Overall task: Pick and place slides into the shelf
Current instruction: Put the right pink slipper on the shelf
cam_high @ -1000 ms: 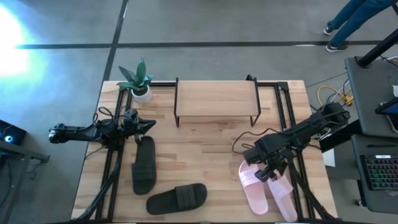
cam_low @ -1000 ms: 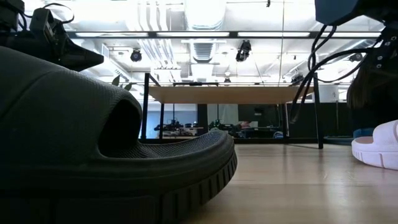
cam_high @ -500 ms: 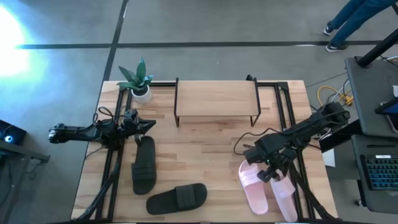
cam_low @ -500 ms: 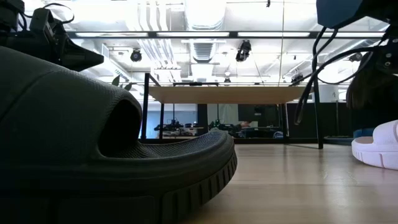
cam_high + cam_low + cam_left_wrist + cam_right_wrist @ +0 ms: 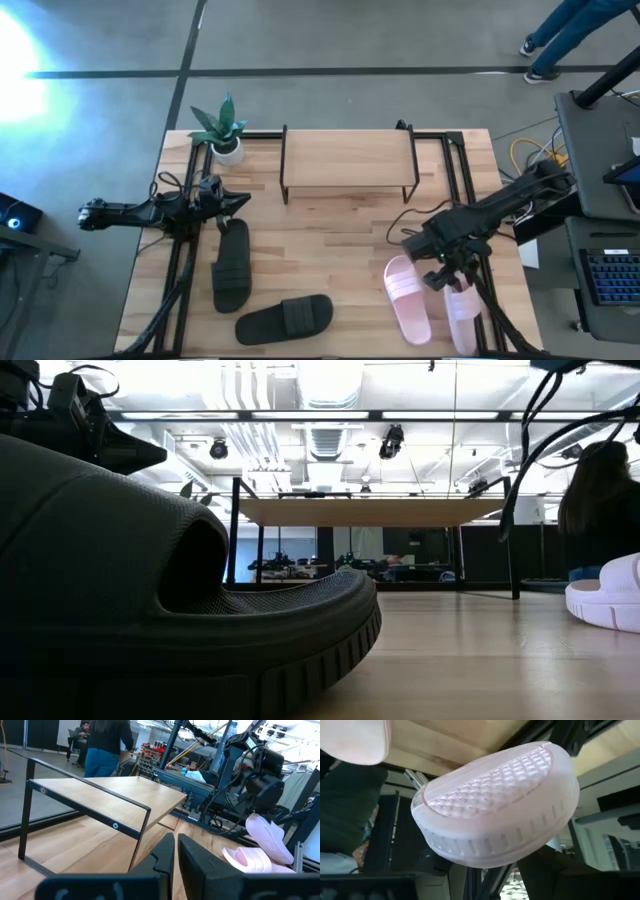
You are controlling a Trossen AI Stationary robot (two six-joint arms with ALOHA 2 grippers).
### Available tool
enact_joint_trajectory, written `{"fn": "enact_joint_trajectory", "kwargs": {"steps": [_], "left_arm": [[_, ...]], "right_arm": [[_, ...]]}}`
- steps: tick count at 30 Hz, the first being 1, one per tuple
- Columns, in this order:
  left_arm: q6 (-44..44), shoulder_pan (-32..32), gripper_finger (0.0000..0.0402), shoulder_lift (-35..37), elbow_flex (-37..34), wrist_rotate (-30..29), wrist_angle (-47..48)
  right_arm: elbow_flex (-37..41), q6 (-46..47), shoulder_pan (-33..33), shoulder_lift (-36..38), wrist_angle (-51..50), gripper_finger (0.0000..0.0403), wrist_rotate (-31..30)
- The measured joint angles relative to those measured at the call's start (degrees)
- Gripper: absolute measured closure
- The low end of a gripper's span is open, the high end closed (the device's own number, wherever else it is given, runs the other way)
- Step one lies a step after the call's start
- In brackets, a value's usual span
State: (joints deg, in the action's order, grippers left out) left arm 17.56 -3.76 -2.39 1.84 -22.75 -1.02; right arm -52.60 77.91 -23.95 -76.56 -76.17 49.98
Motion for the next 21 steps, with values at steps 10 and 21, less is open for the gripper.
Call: {"fn": "enact_joint_trajectory", "kwargs": {"steps": [10,21], "left_arm": [[0.0,0.0,0.0393,0.0,0.0,0.0,0.0],[0.0,0.0,0.0393,0.0,0.0,0.0,0.0]], "right_arm": [[0.0,7.6,-5.4,4.3,0.6,0.0263,0.1],[0.0,3.1,-6.7,4.4,3.3,0.0264,-21.6]]}}
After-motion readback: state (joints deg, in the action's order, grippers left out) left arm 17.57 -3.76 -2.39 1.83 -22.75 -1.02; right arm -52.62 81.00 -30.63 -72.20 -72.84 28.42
